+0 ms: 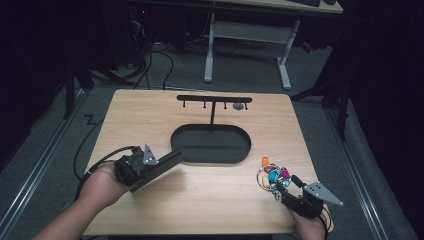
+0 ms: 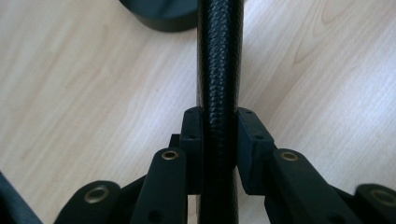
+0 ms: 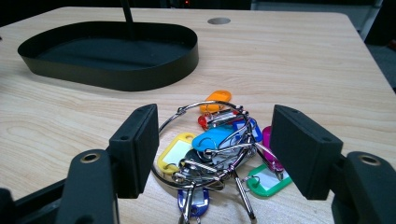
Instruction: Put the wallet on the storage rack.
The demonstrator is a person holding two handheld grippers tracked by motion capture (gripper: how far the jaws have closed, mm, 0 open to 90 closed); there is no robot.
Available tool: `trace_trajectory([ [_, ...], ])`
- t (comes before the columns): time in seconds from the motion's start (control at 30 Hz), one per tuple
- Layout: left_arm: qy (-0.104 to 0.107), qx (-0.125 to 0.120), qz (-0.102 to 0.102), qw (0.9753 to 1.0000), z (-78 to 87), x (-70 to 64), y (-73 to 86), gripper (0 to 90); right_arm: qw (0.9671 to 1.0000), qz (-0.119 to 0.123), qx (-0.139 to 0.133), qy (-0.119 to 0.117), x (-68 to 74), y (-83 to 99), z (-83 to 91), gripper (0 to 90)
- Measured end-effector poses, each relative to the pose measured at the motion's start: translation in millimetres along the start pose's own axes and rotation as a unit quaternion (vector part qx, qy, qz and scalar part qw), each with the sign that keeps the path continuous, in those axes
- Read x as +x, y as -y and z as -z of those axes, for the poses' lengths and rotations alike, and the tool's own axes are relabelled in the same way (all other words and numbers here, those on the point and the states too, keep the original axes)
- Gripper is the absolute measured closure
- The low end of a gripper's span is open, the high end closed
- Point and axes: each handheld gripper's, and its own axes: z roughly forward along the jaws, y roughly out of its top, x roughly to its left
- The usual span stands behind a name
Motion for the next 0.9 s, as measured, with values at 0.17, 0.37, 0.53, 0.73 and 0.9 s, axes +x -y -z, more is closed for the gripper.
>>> trace_trajectory([
  [0.17, -0.022, -0.015, -0.009, 0.9996, 6.9, -3.6, -6.4, 74.9, 1.0000, 0.004, 0.005, -0.007, 1.2, 1.5, -3.2, 33.5],
  [0.37, -0.046, -0.022, -0.053, 0.9973, 13.0, -10.4, -21.3, 74.9, 0.9999, 0.006, 0.001, -0.011, 0.1, -1.1, -4.0, 33.5],
  [0.53, -0.062, -0.028, -0.103, 0.9924, 6.6, -13.8, -39.4, 74.9, 0.9999, 0.011, 0.003, -0.007, 2.4, 0.4, 3.2, 33.7],
  [0.73, -0.086, -0.046, -0.144, 0.9848, -4.2, -16.4, -60.8, 74.9, 0.9999, 0.014, 0.006, 0.006, 0.6, 2.0, 6.3, 33.7],
  [0.9, -0.097, -0.052, -0.162, 0.9807, -11.5, -18.8, -78.5, 74.9, 0.9998, 0.014, 0.007, 0.009, -1.8, 4.6, 9.9, 33.7],
])
